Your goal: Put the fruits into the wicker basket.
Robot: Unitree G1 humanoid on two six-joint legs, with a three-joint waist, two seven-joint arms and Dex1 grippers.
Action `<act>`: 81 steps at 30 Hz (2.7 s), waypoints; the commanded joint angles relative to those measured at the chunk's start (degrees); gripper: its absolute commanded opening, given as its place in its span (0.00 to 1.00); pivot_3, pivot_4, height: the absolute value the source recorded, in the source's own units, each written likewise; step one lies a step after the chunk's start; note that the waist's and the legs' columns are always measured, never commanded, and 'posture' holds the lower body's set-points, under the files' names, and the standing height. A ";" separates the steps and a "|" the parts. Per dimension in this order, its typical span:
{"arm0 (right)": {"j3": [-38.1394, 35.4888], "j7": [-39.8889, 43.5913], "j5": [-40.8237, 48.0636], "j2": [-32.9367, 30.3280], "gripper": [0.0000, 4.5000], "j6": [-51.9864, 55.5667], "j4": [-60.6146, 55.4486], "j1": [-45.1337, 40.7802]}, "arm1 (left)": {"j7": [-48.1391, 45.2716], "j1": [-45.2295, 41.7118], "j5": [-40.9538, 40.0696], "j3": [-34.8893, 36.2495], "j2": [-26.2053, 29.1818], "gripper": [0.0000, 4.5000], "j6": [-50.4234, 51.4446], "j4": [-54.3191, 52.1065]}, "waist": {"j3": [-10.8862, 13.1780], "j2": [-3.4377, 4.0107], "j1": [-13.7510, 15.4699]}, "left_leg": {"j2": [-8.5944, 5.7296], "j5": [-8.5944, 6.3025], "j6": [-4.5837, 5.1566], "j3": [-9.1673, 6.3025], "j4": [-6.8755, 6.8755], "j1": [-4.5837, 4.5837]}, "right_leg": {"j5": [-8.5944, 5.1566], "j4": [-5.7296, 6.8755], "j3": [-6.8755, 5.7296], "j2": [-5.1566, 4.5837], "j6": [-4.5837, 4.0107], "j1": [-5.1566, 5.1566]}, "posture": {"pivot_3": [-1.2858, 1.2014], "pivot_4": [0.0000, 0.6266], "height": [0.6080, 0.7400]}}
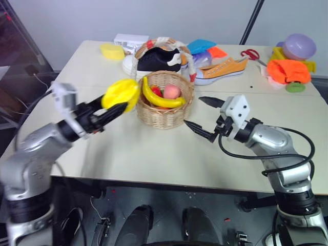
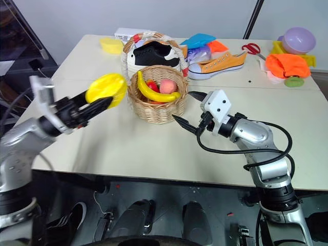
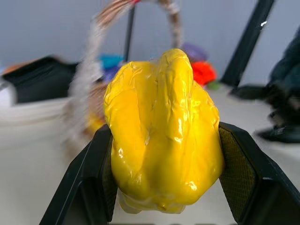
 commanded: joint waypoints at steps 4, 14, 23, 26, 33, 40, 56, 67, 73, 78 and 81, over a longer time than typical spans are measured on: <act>-2.83 -1.37 -0.77 -1.22 1.00 -1.34 0.79 -0.89 | 11.35 -9.04 14.87 -11.98 -7.82 0.58 -6.84 11.52 | 0.00 0.00 -0.16 | 0.07 0.00 0.01 0.04 -0.07 0.02 | 0.04 0.01 0.04 0.10 -0.01 -0.07 | 0.52 0.24 1.00; -2.35 -3.01 -1.75 -0.91 1.00 -1.54 -0.18 0.22 | 14.53 -19.23 21.03 -13.67 -16.06 0.77 -14.72 24.62 | 0.01 -0.02 -0.62 | 0.11 0.01 -0.02 0.07 -0.07 -0.05 | 0.05 -0.01 0.07 0.16 0.02 -0.17 | 0.52 0.24 1.00; -1.67 -3.77 -1.35 1.11 1.00 -1.57 1.59 -1.70 | 8.79 -13.16 17.82 -13.71 -14.53 0.98 -15.85 13.43 | 0.01 -0.02 -1.39 | 0.14 0.02 -0.02 0.05 -0.06 -0.05 | 0.05 0.01 0.10 0.19 0.02 -0.18 | 0.52 0.24 1.00; -2.10 -6.39 -1.63 3.35 1.00 -1.41 4.11 -3.98 | 4.42 -6.82 12.95 -10.90 -11.36 0.98 -14.99 4.82 | 0.01 -0.01 -1.58 | 0.17 0.02 -0.03 0.07 -0.09 -0.05 | 0.06 0.02 0.16 0.21 0.02 -0.21 | 0.52 0.24 1.00; -0.74 -14.58 -4.86 11.26 1.00 -2.35 15.33 -13.09 | -2.44 11.09 8.80 1.00 1.25 0.98 -15.97 -2.77 | 0.00 0.07 -1.56 | 0.31 0.06 -0.09 0.13 -0.21 -0.02 | 0.13 0.05 0.29 0.37 -0.14 -0.34 | 0.52 0.24 1.00; 0.54 -19.33 -9.47 17.09 1.00 -8.82 29.09 -20.52 | -6.66 22.68 8.09 10.99 6.18 0.98 -21.22 -3.21 | 0.02 0.09 -1.10 | 0.29 0.05 -0.09 0.14 -0.26 -0.06 | 0.14 -0.05 0.29 0.33 -0.19 -0.35 | 0.52 0.24 1.00; -1.82 -20.99 -9.62 21.28 0.34 -16.77 42.33 -27.34 | -6.51 27.95 6.52 12.13 5.59 1.00 -23.33 -4.70 | 0.03 0.13 -1.69 | 0.40 0.12 -0.21 0.18 -0.57 -0.03 | 0.19 -0.06 0.32 0.41 -0.27 -0.52 | 0.52 0.24 1.00; -3.44 -19.59 -9.07 18.11 0.01 -16.04 37.80 -24.50 | -7.00 23.25 7.61 8.47 5.98 1.00 -24.21 -1.00 | 0.04 0.14 -1.53 | 0.41 0.13 -0.22 0.18 -0.60 -0.03 | 0.19 -0.07 0.32 0.42 -0.27 -0.54 | 0.52 0.24 1.00; -8.94 -17.67 -5.60 10.14 0.01 -10.00 28.80 -19.77 | -8.10 20.74 6.23 5.79 5.87 1.00 -23.28 0.05 | 0.05 0.15 -0.98 | 0.33 0.13 -0.21 0.17 -0.60 -0.06 | 0.20 -0.15 0.32 0.36 -0.27 -0.51 | 0.52 0.24 1.00; -17.71 -18.38 -1.07 1.83 0.01 -1.77 19.49 -15.31 | -10.34 15.54 6.01 0.33 5.12 1.00 -22.55 1.85 | 0.10 0.25 -1.20 | 0.33 0.12 -0.21 0.17 -0.60 -0.08 | 0.19 -0.16 0.31 0.36 -0.27 -0.50 | 0.52 0.24 1.00; -22.43 -19.31 -0.32 -1.60 0.01 0.64 16.31 -11.25 | -12.47 11.67 5.76 -3.50 4.37 1.00 -21.94 3.18 | 0.10 0.25 -1.47 | 0.41 0.12 -0.20 0.21 -0.60 -0.07 | 0.19 -0.15 0.31 0.39 -0.27 -0.51 | 0.52 0.24 1.00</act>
